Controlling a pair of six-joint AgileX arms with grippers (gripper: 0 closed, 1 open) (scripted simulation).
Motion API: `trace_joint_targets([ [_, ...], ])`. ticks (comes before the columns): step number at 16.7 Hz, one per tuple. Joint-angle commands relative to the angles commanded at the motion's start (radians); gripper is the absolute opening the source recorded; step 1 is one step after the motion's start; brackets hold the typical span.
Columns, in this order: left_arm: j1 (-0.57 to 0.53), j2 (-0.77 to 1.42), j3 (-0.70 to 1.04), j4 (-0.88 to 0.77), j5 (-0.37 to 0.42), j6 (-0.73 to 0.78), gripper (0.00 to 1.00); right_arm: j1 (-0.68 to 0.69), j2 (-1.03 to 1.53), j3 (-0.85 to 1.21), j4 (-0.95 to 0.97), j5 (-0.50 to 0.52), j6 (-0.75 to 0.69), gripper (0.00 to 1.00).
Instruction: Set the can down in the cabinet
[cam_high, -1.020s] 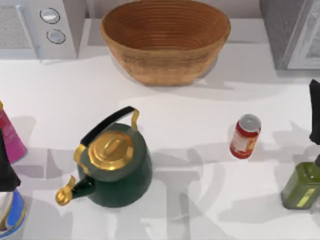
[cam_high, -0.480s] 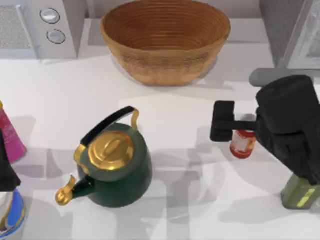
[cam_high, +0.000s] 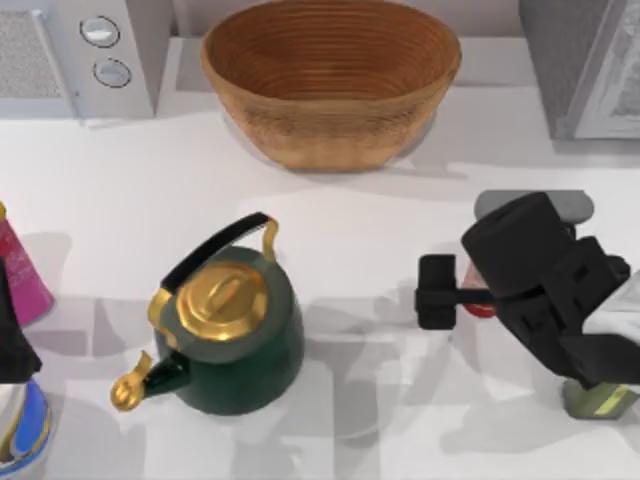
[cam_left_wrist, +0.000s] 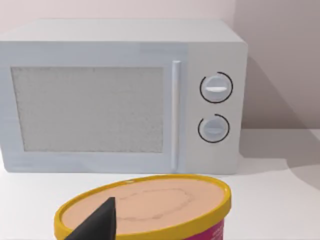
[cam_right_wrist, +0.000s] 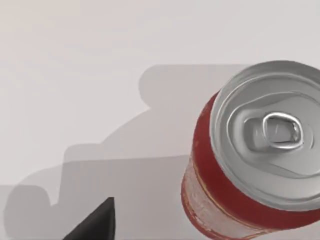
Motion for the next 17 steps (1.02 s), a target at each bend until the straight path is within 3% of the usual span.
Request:
trace_joint_targets([
  [17,0.0,0.0,0.0,0.0,0.0,0.0,1.0,-0.093,0.243,0.047,0.231,-0.054,-0.079,1.0],
])
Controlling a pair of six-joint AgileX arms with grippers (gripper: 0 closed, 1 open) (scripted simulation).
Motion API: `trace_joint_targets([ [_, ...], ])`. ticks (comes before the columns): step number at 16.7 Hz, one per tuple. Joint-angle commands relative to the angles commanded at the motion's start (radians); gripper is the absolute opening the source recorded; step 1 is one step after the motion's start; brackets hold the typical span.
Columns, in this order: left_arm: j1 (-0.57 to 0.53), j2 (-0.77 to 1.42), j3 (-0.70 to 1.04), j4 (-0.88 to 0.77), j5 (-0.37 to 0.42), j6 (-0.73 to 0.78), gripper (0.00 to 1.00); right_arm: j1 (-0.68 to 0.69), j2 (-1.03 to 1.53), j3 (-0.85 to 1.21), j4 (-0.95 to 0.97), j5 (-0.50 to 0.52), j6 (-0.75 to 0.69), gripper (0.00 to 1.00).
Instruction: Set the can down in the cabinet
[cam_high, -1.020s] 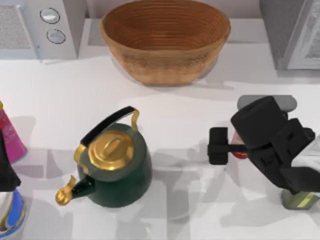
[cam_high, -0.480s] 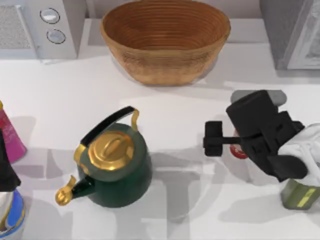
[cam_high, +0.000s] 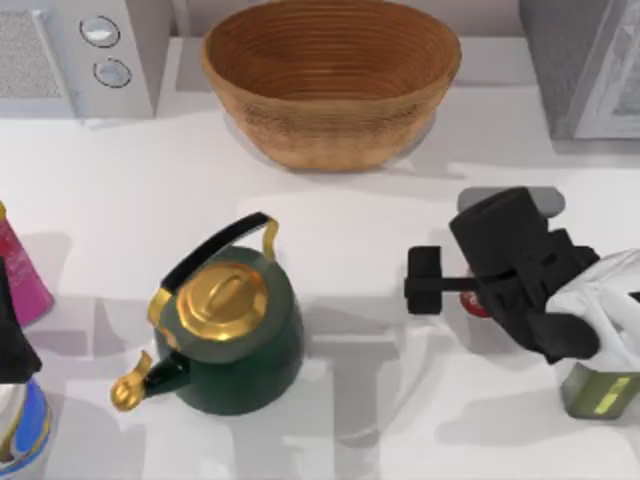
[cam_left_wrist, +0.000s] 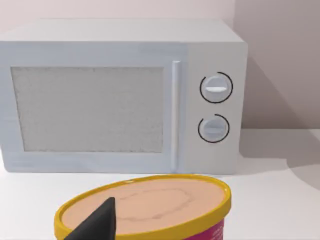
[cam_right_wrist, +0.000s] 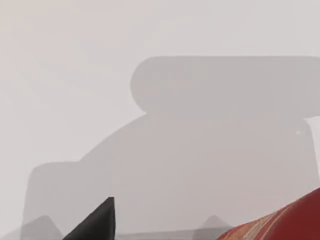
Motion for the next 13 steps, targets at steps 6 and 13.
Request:
trace_joint_targets([
  [6,0.0,0.0,0.0,0.0,0.0,0.0,1.0,0.0,0.0,0.0,0.0,0.0,0.0,0.55],
  [13,0.0,0.0,0.0,0.0,0.0,0.0,1.0,0.0,0.0,0.0,0.0,0.0,0.0,0.02],
])
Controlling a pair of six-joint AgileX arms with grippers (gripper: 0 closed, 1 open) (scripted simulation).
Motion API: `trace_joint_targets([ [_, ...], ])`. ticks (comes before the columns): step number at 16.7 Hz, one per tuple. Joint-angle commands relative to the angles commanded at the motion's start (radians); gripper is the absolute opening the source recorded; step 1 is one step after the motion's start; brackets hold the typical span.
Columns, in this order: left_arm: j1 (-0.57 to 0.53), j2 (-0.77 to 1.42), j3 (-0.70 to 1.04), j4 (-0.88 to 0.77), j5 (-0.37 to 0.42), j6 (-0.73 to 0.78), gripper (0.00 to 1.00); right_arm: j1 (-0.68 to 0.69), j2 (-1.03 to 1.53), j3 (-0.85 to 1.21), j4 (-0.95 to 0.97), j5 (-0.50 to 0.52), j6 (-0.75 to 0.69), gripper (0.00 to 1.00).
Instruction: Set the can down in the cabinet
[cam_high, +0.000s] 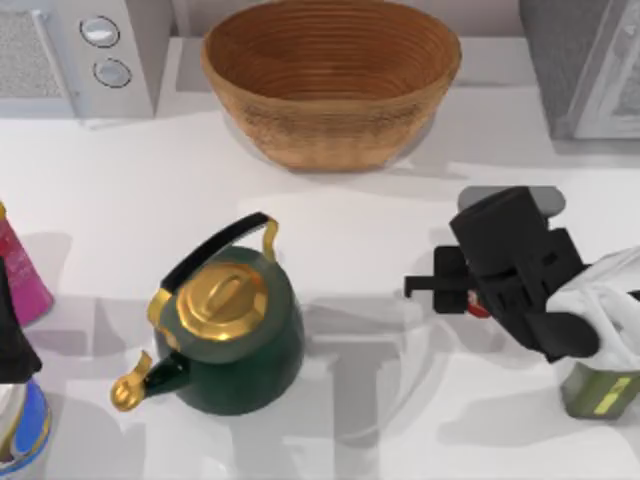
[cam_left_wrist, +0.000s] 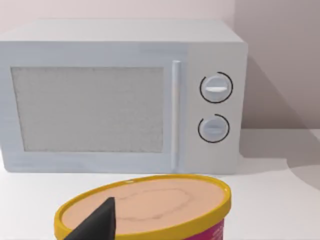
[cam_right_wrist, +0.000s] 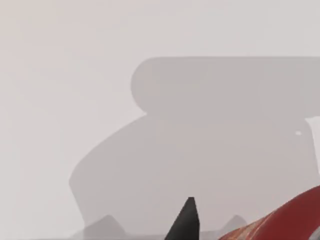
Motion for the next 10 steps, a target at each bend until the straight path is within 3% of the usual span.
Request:
trace_joint_targets([
  [10,0.0,0.0,0.0,0.0,0.0,0.0,1.0,0.001,-0.002,0.001,-0.003,0.0,0.001,0.0],
])
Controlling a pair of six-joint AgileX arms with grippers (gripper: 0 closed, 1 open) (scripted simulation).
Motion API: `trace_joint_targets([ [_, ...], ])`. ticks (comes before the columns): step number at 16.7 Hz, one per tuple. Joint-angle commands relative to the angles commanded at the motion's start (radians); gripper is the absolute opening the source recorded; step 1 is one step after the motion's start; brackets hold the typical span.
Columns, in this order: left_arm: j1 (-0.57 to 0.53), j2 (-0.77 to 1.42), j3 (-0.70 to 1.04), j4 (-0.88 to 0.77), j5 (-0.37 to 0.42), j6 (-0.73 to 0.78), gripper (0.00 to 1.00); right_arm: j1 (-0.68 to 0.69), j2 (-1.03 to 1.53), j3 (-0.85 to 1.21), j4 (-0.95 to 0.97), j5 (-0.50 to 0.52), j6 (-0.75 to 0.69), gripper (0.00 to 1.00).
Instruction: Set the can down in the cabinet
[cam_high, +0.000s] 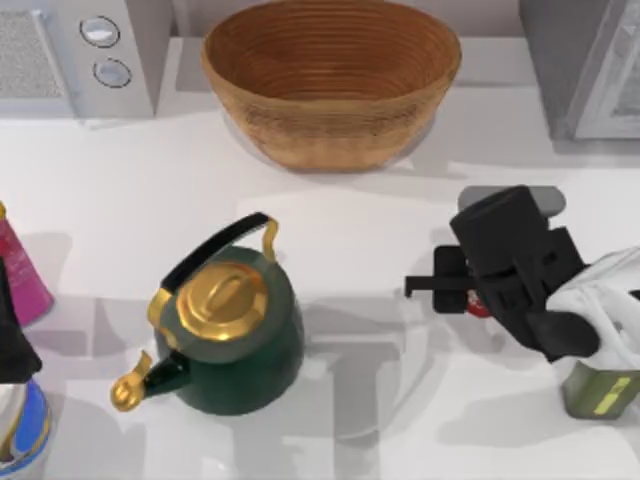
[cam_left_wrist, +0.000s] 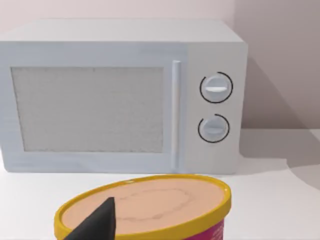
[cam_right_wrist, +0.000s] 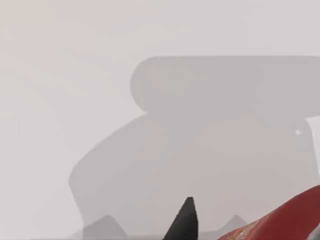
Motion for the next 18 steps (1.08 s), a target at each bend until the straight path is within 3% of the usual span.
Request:
trace_joint_targets([
  [4,0.0,0.0,0.0,0.0,0.0,0.0,1.0,0.002,-0.04,0.067,-0.111,0.001,0.0,0.0],
  [12,0.0,0.0,0.0,0.0,0.0,0.0,1.0,-0.001,-0.246,0.318,-0.58,-0.003,-0.004,0.0],
  [18,0.0,0.0,0.0,0.0,0.0,0.0,1.0,-0.004,-0.291,0.361,-0.648,-0.006,-0.007,0.0],
])
